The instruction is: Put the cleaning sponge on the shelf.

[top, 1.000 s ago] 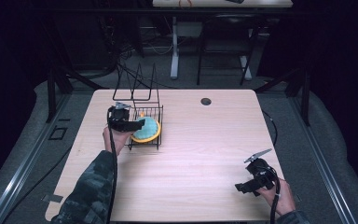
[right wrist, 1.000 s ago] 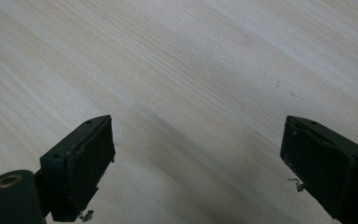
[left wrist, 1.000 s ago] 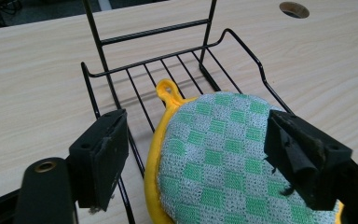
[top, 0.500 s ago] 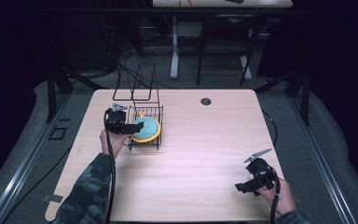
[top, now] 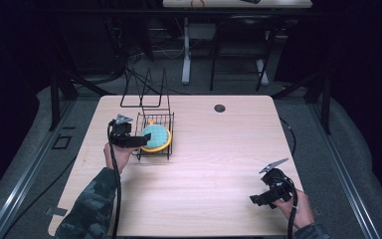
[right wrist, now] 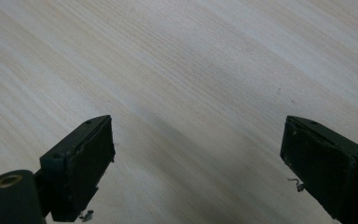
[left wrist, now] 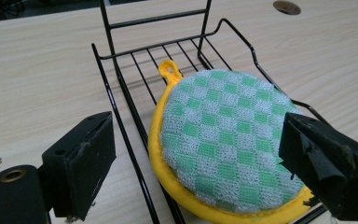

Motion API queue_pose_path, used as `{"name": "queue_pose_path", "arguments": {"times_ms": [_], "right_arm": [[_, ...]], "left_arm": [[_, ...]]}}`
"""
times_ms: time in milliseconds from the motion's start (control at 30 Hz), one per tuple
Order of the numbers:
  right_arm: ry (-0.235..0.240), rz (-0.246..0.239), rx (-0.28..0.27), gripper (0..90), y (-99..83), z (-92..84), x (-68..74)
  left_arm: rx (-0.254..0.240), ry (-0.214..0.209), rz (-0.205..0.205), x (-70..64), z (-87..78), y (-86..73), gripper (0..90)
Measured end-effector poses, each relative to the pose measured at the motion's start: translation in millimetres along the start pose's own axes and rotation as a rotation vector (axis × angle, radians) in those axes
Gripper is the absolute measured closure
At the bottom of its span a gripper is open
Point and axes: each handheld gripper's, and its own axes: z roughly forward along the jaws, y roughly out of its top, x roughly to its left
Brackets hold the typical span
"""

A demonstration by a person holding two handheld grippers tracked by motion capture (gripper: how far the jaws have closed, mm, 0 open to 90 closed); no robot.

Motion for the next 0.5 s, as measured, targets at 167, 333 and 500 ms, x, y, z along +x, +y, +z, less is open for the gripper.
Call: {"name": "queue_pose_path", "arguments": {"times_ms": [167,333,500], "right_arm": [[-0.002,0.003,0.003,9.1,-0.2,-0.7,-0.7],[-0.009,-0.012,0.007,9.1,0.5,-0.8,0.5],[-0.007,-0.011,0.009,9.1,0.7,-1.1,1.3]], "left_arm": [[-0.011,-0.009,0.032,-7.8,-12.4,-0.1,9.6],[-0.022,-0.011,0.052,-13.0,-27.3,-4.4,8.7],[-0.036,-0.012,0.058,-15.0,-44.7,-9.8,7.5]]}}
